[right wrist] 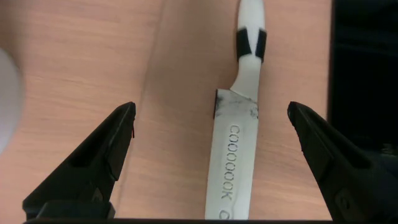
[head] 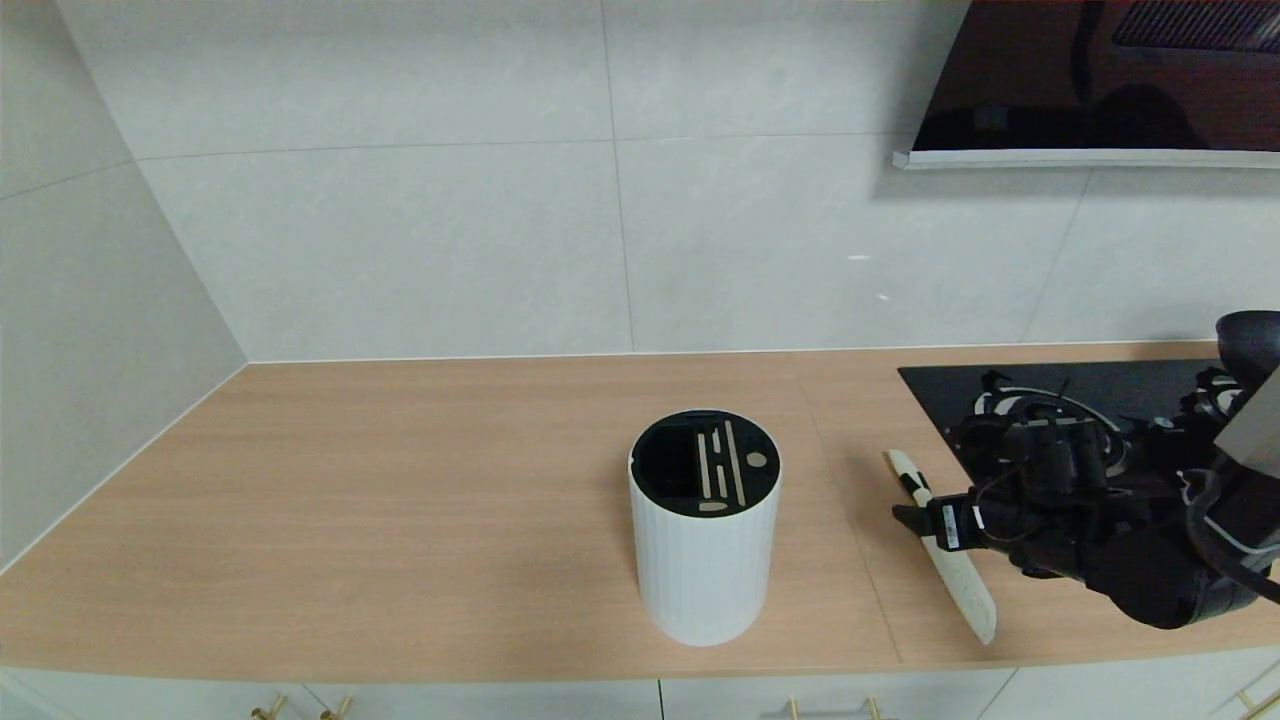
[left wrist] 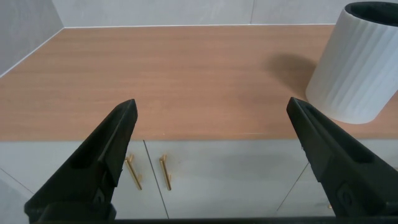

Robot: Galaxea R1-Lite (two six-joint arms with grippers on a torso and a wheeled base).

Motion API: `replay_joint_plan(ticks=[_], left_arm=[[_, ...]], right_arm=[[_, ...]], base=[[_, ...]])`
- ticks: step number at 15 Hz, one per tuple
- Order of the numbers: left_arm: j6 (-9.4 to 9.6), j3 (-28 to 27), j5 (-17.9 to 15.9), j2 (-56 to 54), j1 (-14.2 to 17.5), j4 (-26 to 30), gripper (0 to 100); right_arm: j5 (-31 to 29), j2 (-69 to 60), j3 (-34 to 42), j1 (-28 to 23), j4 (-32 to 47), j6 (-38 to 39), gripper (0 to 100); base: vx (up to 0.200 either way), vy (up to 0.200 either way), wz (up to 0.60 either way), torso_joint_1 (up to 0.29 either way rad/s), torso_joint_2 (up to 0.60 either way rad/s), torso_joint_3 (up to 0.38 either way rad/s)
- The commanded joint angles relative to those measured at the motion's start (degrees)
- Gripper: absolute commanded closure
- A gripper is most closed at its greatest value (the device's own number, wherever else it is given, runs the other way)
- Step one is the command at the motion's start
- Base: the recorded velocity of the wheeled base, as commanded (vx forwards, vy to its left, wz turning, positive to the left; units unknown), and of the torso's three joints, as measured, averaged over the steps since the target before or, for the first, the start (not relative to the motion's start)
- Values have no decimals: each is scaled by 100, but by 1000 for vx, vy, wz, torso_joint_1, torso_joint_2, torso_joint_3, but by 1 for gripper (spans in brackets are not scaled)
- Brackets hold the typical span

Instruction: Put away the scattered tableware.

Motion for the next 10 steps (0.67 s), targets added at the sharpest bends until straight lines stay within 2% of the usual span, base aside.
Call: replay_joint_plan(ticks=[1,6,10], left_arm=[[0,0,2,9,2,-2,0],[0,0,2,9,2,-2,0],[0,0,2,9,2,-2,0]], right_arm=[[0,288,-58,-26,-53,51,0],[-9,543,-110,-26,-71,95,0],[-158,912,-181,-87,-414,95,0]], base=[[0,0,0,0,0,0],[0,0,0,0,0,0],[0,0,0,0,0,0]])
